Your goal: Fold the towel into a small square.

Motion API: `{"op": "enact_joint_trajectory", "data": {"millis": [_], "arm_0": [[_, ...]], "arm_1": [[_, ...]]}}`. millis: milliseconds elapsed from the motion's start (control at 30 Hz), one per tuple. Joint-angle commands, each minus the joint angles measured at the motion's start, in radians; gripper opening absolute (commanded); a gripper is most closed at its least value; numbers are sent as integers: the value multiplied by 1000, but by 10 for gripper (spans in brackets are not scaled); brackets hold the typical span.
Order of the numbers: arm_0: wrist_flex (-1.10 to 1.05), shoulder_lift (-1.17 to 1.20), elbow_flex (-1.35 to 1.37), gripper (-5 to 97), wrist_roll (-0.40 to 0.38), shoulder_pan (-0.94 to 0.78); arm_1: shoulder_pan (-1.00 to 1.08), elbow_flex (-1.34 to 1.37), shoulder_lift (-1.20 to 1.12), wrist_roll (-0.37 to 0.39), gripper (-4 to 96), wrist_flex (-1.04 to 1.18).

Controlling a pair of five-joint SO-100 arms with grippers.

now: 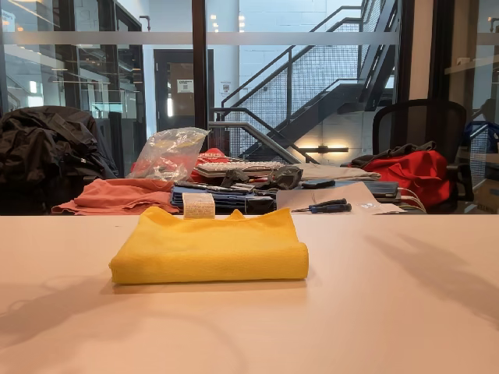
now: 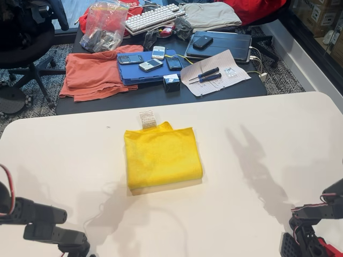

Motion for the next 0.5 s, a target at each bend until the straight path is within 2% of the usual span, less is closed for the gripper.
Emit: {"op": "enact_joint_trajectory", "data": {"millis": [0, 467], "arm_0": [[2, 5, 2, 240, -6, 5], [3, -38, 3, 240, 2, 5]], "arm_1": [[-6, -2, -3, 6, 205, -2], [2, -2, -3, -2, 205, -2]]}}
